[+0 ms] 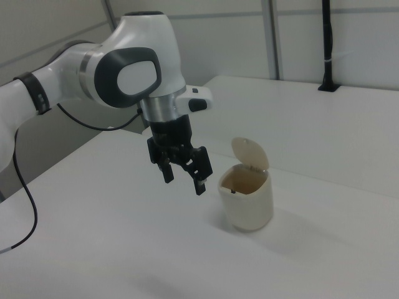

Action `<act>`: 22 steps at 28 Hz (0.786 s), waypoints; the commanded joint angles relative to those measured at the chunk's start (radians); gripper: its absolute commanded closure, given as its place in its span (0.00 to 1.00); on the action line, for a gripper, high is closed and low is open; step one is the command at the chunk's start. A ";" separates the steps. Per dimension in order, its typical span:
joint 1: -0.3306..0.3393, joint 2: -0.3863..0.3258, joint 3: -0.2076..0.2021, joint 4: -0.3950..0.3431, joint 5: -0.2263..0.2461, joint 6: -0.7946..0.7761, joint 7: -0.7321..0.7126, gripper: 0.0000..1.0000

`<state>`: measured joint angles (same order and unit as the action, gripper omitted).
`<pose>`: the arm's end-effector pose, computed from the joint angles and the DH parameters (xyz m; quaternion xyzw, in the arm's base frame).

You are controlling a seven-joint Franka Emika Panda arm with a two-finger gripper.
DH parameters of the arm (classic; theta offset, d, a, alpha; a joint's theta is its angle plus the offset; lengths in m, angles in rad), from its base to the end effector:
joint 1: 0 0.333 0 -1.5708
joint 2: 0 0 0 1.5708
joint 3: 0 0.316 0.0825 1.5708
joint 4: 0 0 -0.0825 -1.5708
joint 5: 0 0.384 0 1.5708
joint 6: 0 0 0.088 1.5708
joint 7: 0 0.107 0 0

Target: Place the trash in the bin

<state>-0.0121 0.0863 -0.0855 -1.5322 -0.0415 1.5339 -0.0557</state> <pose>0.5725 -0.0586 0.5911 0.9986 -0.0208 -0.0439 0.0211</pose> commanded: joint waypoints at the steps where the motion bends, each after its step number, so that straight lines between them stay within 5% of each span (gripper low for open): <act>1: -0.023 0.004 -0.002 -0.014 0.008 0.035 -0.033 0.00; 22: -0.029 0.001 -0.002 -0.011 0.006 0.041 -0.045 0.00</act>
<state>-0.0353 0.0968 -0.0856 -1.5314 -0.0416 1.5472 -0.0747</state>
